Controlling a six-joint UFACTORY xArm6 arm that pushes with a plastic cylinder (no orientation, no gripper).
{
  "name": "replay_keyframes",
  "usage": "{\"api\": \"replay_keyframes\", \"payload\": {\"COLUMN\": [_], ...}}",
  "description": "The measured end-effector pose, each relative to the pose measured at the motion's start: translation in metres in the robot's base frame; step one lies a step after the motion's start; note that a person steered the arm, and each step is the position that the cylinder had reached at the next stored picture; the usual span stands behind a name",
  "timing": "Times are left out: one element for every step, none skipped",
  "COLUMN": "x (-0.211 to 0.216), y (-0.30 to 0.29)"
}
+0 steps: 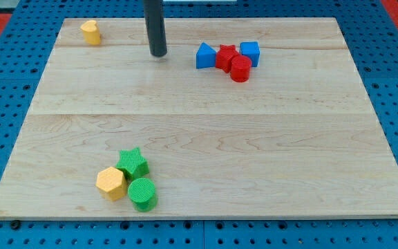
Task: Slide green circle to the top side of the board
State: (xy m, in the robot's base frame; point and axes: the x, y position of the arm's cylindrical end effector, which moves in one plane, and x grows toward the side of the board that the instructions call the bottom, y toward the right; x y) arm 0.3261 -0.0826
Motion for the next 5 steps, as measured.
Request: {"api": "replay_keyframes", "payload": {"x": [0.069, 0.135, 0.198, 0.257, 0.291], "y": [-0.012, -0.041, -0.071, -0.110, -0.132]}}
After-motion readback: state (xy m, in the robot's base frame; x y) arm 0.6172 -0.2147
